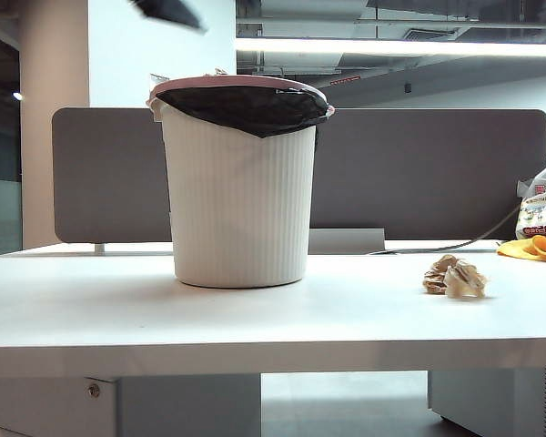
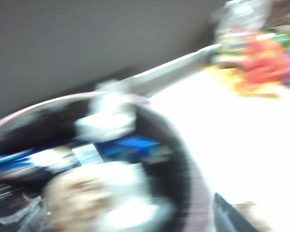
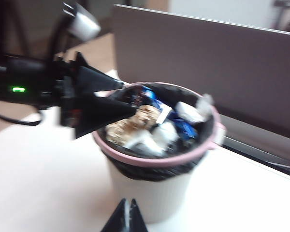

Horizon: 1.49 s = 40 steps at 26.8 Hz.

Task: Pick up all the trash on the table and put it in the trash can.

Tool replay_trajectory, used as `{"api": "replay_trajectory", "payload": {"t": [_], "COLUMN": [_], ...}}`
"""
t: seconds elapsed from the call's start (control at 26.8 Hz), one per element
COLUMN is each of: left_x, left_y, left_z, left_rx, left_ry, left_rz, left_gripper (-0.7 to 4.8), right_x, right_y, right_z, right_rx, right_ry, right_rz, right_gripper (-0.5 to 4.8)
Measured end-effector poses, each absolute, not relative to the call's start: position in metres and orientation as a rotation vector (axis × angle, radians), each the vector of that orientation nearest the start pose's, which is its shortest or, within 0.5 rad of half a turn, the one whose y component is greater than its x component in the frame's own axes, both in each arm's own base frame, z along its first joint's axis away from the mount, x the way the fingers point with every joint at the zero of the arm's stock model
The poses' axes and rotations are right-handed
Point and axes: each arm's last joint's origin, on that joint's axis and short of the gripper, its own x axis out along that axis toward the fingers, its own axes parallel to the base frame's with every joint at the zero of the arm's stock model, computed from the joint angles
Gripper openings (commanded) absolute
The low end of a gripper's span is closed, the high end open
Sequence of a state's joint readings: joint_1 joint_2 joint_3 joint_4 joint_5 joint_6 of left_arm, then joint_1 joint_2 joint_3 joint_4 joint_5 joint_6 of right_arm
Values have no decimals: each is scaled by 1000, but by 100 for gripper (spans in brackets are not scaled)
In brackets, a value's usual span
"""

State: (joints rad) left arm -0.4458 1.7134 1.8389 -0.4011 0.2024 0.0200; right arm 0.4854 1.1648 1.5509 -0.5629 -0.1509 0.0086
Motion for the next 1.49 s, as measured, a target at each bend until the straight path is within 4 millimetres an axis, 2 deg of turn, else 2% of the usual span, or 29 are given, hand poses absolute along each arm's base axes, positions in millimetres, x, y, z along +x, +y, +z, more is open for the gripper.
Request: {"api": "replay_trajectory", "payload": {"t": [0.15, 0.26, 0.37, 0.48, 0.67, 0.78, 0.86, 1.04, 1.15, 1.3, 1.49], "left_x": [324, 311, 306, 313, 334, 341, 345, 350, 352, 354, 356], "left_y": [-207, -236, -262, -283, -314, -335, -349, -365, -371, -381, -391], "left_z": [433, 427, 414, 391, 334, 304, 280, 237, 218, 206, 200], "left_rx": [41, 59, 77, 92, 118, 107, 98, 111, 94, 31, 4], "left_ry": [251, 265, 282, 321, 457, 487, 520, 606, 651, 614, 541], "left_rz": [-809, -869, -901, -919, -921, -939, -947, -957, -956, -964, -985], "left_gripper": [479, 479, 479, 479, 479, 479, 479, 479, 479, 479, 479], "right_x": [169, 154, 142, 125, 100, 93, 93, 94, 96, 100, 100], "right_y": [91, 83, 74, 64, 45, 39, 38, 40, 41, 44, 45], "right_z": [482, 481, 477, 477, 481, 475, 463, 445, 437, 422, 418], "right_rx": [-38, -51, -91, -98, -68, -77, -81, -39, -33, -34, -22], "right_ry": [178, 217, 270, 282, 253, 290, 352, 449, 489, 554, 572], "right_rz": [554, 525, 469, 415, 309, 267, 259, 274, 283, 317, 340], "right_gripper": [-1, -2, -2, -2, -2, -2, -2, -2, -2, -2, -2]}}
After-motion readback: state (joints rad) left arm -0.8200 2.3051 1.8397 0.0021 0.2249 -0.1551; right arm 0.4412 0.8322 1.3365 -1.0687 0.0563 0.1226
